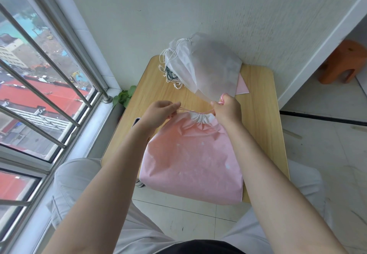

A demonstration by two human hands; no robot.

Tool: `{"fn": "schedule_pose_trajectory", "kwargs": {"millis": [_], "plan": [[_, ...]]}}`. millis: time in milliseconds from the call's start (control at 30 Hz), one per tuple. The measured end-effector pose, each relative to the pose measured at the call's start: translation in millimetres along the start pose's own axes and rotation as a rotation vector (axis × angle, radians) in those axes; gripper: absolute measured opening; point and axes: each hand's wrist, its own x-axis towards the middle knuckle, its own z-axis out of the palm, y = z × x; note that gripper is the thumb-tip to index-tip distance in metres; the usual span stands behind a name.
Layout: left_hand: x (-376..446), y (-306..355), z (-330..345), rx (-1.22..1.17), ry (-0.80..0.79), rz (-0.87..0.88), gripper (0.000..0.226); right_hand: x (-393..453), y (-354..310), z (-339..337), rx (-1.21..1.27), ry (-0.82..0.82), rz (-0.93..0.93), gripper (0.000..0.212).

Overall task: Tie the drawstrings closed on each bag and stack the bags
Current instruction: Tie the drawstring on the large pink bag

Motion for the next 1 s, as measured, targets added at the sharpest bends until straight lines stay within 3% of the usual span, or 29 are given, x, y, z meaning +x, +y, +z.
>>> {"fn": "schedule_pose_trajectory", "kwargs": {"millis": [100,233,433,567,733,867,1000], "plan": [[-2,5,1,-0.1,0.053,-0.031,0.037,0,5,0,-0.086,0.001,0.033,0.042],[-3,10,6,-0.012,0.149,0.018,0.04,-1,8,1,-0.114,0.018,0.048,0.042],[-5,29,12,-0.21,-0.132,0.038,0.039,-6,-4,10,-0.042,-0.032,0.001,0.043],[-5,35,24,-0.2,-0.163,0.085,0.022,-7,-13,17,0.056,-0.1,-0.005,0.039],[-2,30,36,-0.229,-0.199,-0.007,0.016,-11,-30,5,0.219,-0.171,0.065,0.034],[-2,24,45,-0.141,-0.084,-0.078,0.023,-11,-43,-11,0.336,-0.303,0.133,0.028],[-3,20,49,0.113,-0.156,-0.048,0.022,-9,-50,-11,0.28,-0.413,0.02,0.016]]}}
